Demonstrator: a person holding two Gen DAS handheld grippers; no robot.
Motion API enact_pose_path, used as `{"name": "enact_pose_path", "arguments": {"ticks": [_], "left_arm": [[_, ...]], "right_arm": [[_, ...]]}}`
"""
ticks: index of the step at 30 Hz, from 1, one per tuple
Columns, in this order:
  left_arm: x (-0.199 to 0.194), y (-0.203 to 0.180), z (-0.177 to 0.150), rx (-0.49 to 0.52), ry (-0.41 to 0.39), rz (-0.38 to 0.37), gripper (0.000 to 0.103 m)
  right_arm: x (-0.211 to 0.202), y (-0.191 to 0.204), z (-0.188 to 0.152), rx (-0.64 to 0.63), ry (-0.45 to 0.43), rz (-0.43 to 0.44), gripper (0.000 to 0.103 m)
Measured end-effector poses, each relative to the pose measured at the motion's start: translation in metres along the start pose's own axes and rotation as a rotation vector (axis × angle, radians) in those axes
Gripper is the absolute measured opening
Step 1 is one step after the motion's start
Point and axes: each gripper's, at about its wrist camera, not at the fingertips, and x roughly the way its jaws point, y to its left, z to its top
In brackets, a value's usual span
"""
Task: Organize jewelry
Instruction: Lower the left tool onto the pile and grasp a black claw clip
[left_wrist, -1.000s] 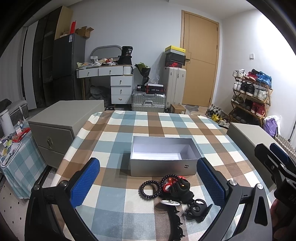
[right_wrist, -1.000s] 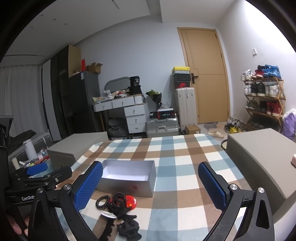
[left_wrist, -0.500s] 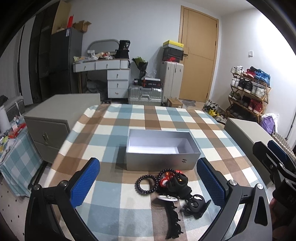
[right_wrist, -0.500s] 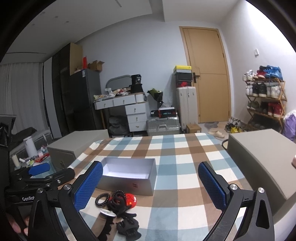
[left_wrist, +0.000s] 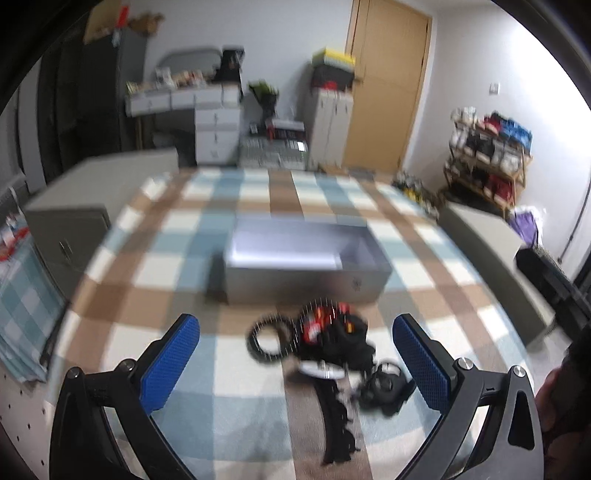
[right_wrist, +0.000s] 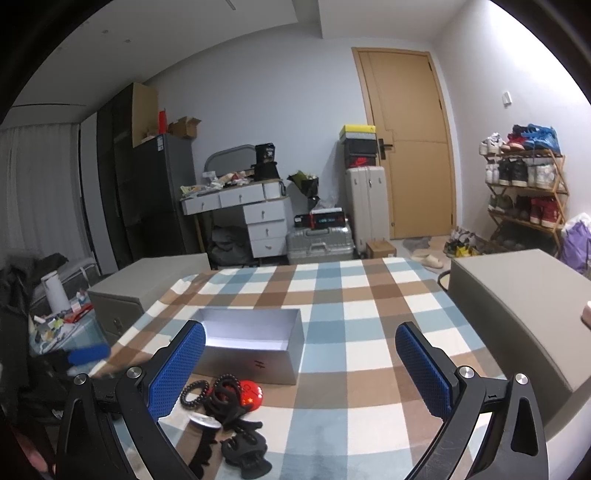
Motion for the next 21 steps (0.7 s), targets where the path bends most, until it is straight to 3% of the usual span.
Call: {"name": "enact_pose_path", "arguments": {"ticks": [10,14,17,21], "left_arm": [[0.027,-0.010,-0.036,0.046,0.209,-0.052,0.102],[0.029,-0.012,-0.040,0.056,0.244,-0.071,0.102],[0.030,-0.018,-0.042,0.094,0.261,-0.095,0.096],[0.035,-0.022,-0.045,0.142,0.289,-0.102,0.077]], "right_arm": [[0.006,-0.014,-0.009,0.039,0.031,-0.021,0.103],[0.008,-0.016,-0.012,0.042,0.044,-0.024,0.103],[0.009,-0.017,-0.015,0.044,0.054,-0.026,0.103],[0.012,-0.019,-0.018,0.052,0.068,-0.029,0.103]]}}
